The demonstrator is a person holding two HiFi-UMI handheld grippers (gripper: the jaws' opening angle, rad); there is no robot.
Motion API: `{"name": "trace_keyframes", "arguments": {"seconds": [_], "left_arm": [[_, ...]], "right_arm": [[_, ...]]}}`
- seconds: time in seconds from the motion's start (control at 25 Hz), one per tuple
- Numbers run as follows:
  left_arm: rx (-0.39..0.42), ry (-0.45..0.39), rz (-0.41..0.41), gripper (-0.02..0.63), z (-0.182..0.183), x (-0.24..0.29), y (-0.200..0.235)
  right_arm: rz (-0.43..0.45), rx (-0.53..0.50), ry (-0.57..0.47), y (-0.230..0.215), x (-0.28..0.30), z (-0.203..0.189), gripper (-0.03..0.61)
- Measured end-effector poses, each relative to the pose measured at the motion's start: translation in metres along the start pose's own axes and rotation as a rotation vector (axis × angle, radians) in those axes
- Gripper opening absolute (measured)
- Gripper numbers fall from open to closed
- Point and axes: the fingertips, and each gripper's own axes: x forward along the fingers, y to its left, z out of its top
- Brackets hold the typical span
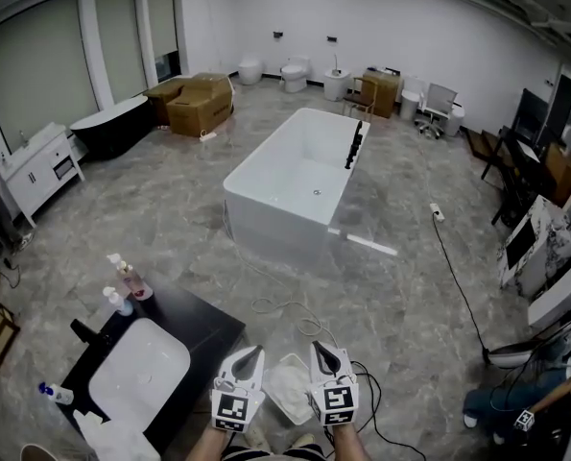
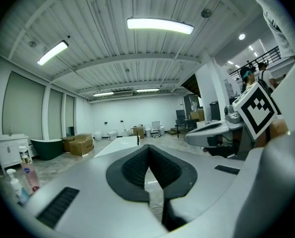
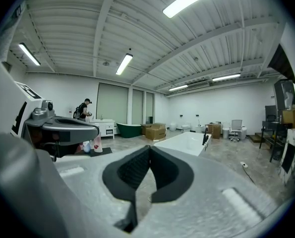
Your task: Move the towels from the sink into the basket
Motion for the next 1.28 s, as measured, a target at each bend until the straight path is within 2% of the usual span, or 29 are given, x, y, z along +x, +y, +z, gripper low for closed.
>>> {"name": "trace_keyframes", "arguments": {"seconds": [0.4, 0.68, 0.96, 1.28], "left_arm": [[-0.018, 0.001, 0.051, 0.009, -0.007, -0.016, 0.015], [-0.03, 0.011, 0.122, 0.009, -0.009, -0.038, 0.046], [-0.046, 0.022, 0.257, 0.009, -0.021, -0.08, 0.105], [-0.073, 0.057, 0.478, 0.009, -0.047, -0.163, 0.179]], "right_arm": [[0.034, -0.01, 0.002, 0.02, 0.005, 0.002, 0.0], [0.116, -0.02, -0.004, 0.057, 0.023, 0.012, 0.0], [0.268, -0.048, -0.024, 0.132, 0.062, 0.026, 0.0], [0.517, -0.095, -0.033, 0.255, 0.1, 0.033, 0.0]]}}
